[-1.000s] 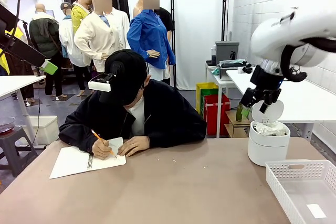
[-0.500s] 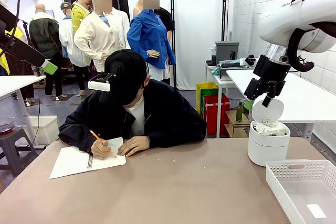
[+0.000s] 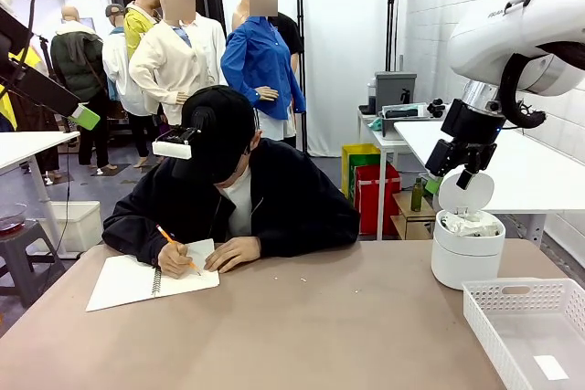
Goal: Sort the paper based on its condition.
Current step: If a person hands you a paper, place it in the Organizing basket , and if it's crumpled, put it in the Trash can.
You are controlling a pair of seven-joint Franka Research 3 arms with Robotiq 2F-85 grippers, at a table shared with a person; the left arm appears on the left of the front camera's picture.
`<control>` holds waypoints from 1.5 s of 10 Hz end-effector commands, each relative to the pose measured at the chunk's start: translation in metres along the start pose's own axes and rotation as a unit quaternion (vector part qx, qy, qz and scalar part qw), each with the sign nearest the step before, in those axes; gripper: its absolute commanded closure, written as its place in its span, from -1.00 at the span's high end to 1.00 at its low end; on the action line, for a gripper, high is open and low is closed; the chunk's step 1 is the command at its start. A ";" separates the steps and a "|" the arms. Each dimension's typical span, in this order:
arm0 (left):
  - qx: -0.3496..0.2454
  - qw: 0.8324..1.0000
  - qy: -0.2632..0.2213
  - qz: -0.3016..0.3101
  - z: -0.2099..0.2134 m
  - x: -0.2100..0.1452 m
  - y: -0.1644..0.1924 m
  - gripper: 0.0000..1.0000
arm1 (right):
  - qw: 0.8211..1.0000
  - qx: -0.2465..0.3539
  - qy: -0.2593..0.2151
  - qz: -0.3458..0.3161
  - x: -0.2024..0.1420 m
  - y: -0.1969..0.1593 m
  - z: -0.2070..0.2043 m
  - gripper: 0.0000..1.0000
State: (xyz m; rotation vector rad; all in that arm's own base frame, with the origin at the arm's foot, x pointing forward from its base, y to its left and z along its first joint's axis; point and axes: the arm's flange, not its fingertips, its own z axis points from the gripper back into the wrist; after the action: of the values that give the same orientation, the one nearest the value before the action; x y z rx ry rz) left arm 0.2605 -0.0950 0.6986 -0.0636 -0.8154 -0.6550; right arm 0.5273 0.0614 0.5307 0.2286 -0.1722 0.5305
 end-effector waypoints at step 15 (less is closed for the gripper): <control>0.001 1.000 0.000 0.001 0.000 0.000 0.000 1.00 | 0.974 0.145 -0.149 0.090 -0.023 0.110 0.103 1.00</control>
State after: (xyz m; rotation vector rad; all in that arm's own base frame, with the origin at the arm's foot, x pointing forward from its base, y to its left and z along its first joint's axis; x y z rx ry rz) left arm 0.2605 -0.0951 0.6986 -0.0635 -0.8154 -0.6552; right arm 0.4357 0.1132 0.6588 0.5275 -0.3596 0.6408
